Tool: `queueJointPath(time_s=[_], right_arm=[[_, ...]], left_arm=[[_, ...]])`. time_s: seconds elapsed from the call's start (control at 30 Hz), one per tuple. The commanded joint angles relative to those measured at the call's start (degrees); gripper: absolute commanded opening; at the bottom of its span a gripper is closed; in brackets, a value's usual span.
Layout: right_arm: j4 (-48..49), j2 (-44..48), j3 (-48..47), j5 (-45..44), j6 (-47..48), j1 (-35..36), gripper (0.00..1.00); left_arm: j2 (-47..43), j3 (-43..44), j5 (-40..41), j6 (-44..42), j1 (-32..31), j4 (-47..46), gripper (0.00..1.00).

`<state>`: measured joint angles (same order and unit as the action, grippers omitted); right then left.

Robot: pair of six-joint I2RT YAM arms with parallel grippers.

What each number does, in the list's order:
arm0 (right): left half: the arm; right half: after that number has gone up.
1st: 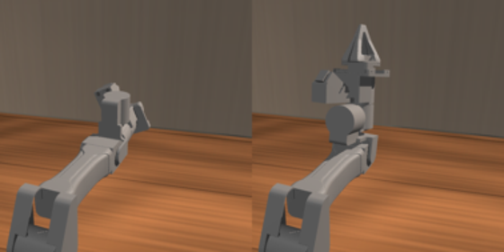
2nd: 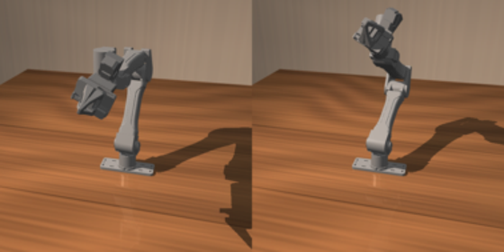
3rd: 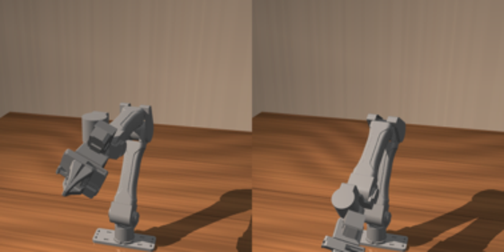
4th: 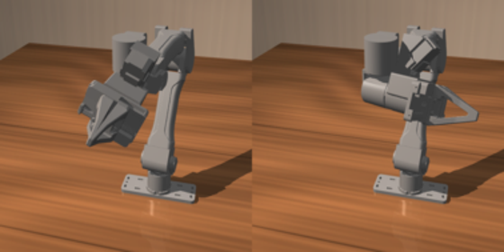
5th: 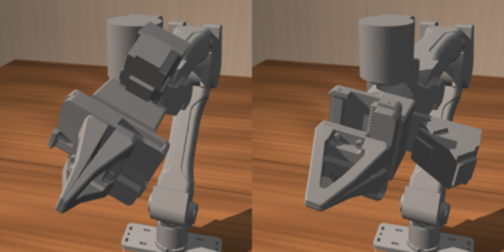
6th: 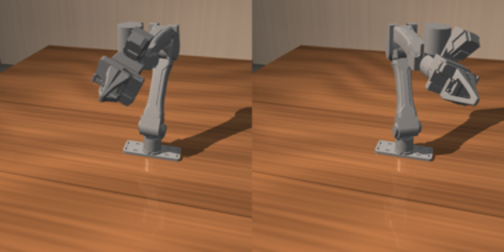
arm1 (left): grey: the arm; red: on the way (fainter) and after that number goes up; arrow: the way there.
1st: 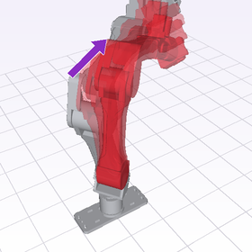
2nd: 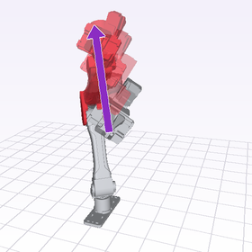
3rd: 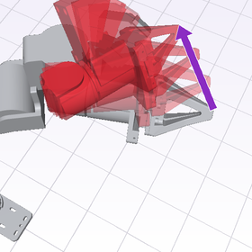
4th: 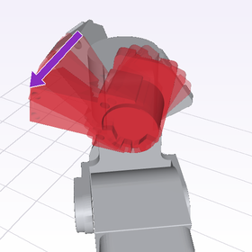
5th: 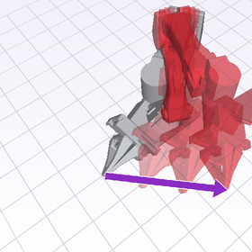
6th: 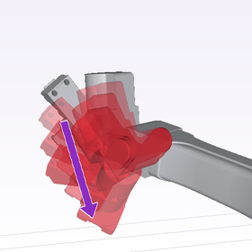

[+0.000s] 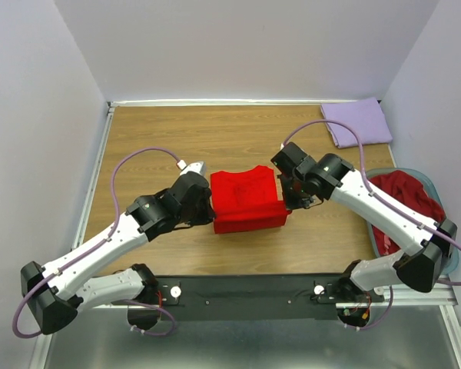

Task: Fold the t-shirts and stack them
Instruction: Fold the tshirt

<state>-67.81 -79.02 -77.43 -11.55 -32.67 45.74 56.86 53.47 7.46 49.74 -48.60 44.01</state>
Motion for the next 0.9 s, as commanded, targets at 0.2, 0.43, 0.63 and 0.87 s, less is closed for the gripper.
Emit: queueJointPath(time_s=[0.2,0.43,0.63,0.87], right_arm=[[-0.3,-3.2,-2.8,0.9,7.9,-5.0,0.01],[0.3,-3.9,-3.8,5.8,9.5,-5.1,0.01],[0.9,-5.0,-4.1,5.8,11.2,-5.7,0.00],[4.6,-8.8,-5.7,7.2,14.2,-9.4,0.00]], left_arm=[[1.0,-0.6,0.1,-5.9,3.6,-1.0,0.00],[-2.1,-0.9,1.2,-4.3,3.9,1.2,0.00],[-3.6,-2.5,2.5,-4.6,5.0,0.2,0.00],[3.2,-1.4,2.3,-10.9,10.7,-5.5,0.00]])
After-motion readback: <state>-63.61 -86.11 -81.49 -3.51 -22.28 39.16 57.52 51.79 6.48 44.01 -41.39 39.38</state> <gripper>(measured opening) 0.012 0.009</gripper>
